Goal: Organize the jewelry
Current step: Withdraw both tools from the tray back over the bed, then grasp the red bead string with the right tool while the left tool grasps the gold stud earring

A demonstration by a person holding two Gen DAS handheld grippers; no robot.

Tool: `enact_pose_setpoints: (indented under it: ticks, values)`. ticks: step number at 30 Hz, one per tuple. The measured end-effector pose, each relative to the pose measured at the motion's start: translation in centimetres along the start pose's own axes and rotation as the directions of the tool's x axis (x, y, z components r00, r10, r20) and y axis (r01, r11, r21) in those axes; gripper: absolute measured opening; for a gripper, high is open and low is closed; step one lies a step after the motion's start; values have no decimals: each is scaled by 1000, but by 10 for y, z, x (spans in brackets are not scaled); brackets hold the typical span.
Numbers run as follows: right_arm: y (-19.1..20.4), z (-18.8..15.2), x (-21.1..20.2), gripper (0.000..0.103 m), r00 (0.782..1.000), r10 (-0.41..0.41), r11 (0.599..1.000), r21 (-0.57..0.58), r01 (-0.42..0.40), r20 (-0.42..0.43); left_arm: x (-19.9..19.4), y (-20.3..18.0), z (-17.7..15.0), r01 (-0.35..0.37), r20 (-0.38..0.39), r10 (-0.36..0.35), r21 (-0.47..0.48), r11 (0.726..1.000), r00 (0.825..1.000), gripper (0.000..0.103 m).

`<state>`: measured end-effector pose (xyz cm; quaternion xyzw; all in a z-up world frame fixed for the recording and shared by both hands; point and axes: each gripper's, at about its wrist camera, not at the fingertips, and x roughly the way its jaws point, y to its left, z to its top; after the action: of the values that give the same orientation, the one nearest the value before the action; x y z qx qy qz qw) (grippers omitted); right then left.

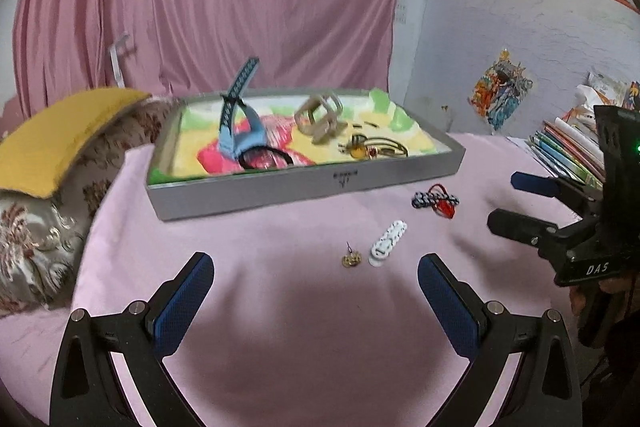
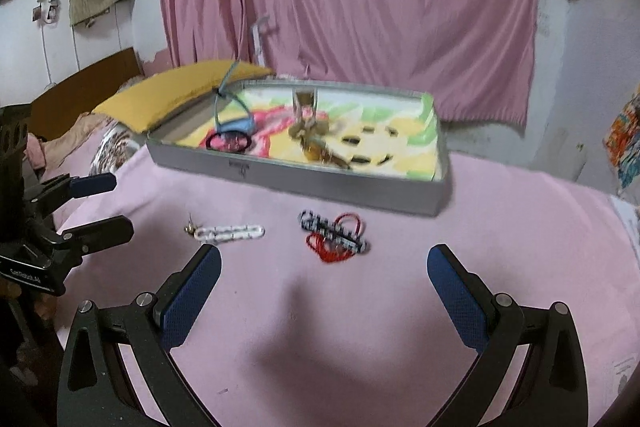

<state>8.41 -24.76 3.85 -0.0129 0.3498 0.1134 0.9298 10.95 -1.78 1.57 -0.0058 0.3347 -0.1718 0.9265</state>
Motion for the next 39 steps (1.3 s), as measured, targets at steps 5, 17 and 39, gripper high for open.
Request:
enact_pose_setpoints:
  ticks: [5,17,39]
  values:
    - [-5,1,19,101,996,29,1000,12,-28,-81,12,-1,1,26,-58,-27,-25,999,998,93]
    - [-7,8,55,71,980,69,998,10,-68,-185,36,-18,6,85,-140,-84,-3,996,987,55]
    - [12,13,69,25,972,101,994,-16,-107,-210,55,-17,11,62,-207,-65,-23,998,976,13]
